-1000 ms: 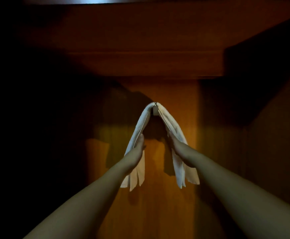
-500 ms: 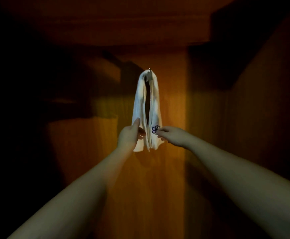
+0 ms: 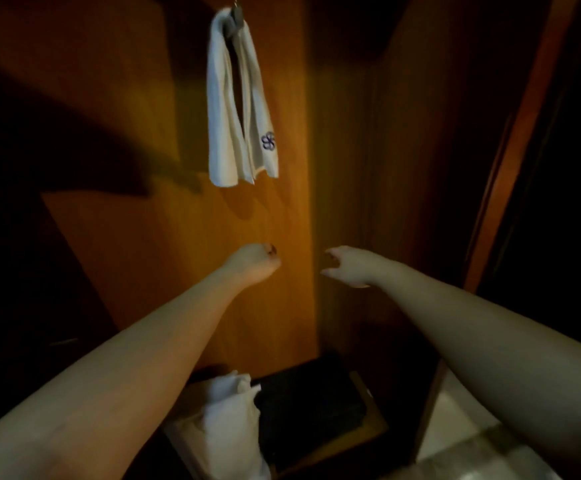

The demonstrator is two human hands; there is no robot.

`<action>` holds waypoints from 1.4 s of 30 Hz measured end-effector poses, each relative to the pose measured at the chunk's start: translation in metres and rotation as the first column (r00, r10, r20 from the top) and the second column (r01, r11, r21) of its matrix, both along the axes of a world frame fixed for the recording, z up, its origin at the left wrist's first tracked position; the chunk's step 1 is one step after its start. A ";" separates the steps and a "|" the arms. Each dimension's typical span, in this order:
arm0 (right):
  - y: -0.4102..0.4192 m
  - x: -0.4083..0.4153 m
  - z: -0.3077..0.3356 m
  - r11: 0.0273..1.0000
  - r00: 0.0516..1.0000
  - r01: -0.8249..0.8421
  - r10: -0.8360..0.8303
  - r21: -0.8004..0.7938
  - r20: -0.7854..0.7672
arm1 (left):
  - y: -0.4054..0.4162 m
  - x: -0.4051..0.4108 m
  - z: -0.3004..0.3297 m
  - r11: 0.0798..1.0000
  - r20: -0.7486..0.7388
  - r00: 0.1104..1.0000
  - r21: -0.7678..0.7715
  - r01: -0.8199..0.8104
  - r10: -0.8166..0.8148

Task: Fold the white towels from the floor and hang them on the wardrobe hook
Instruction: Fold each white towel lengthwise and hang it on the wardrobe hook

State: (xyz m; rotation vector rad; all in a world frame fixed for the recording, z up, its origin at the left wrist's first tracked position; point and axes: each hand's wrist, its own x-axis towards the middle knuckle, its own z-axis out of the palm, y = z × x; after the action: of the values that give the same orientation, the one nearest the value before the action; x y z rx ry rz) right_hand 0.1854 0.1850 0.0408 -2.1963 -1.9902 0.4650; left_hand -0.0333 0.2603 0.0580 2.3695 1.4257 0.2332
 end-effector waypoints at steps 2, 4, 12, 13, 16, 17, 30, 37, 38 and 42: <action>-0.034 0.010 -0.028 0.999 1.000 0.022 -0.023 -0.032 -0.003 | -0.022 0.009 -0.023 0.997 -0.071 0.996 -0.043 0.056 -0.059; -0.067 0.022 -0.059 0.997 0.997 0.068 -0.070 -0.045 -0.025 | -0.045 0.022 -0.047 0.989 -0.072 0.990 -0.102 0.111 -0.118; -0.203 0.085 -0.173 0.933 0.929 0.331 -0.348 -0.139 -0.125 | -0.124 0.101 -0.157 0.882 -0.066 0.915 -0.301 0.362 -0.398; -0.221 0.095 -0.187 0.920 0.916 0.358 -0.379 -0.160 -0.133 | -0.134 0.115 -0.170 0.863 -0.073 0.897 -0.317 0.393 -0.435; -0.273 0.124 -0.227 0.869 0.873 0.435 -0.471 -0.236 -0.124 | -0.161 0.165 -0.206 0.810 -0.081 0.856 -0.379 0.448 -0.511; -0.290 0.135 -0.239 0.850 0.858 0.462 -0.501 -0.252 -0.116 | -0.171 0.184 -0.218 0.797 -0.096 0.841 -0.391 0.460 -0.533; -0.461 0.314 -0.397 0.507 0.538 0.653 -0.833 -0.563 -0.126 | -0.284 0.428 -0.378 0.683 -0.253 0.686 -0.556 0.475 -0.683; -0.508 0.418 -0.461 0.350 0.407 0.683 -0.911 -0.641 -0.064 | -0.317 0.556 -0.450 0.629 -0.255 0.633 -0.611 0.480 -0.731; -0.511 0.432 -0.471 0.333 0.388 0.690 -0.920 -0.643 -0.060 | -0.320 0.575 -0.461 0.620 -0.249 0.626 -0.613 0.489 -0.739; -0.511 0.488 -0.517 0.248 0.296 0.718 -0.954 -0.650 -0.037 | -0.323 0.650 -0.512 0.577 -0.232 0.584 -0.632 0.518 -0.778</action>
State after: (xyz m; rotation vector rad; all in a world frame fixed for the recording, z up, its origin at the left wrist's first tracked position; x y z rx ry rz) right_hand 0.6732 -0.3261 -0.4761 -2.6912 -0.1268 1.2404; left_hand 0.6170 -0.0625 -0.4540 2.3655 0.4784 -0.9156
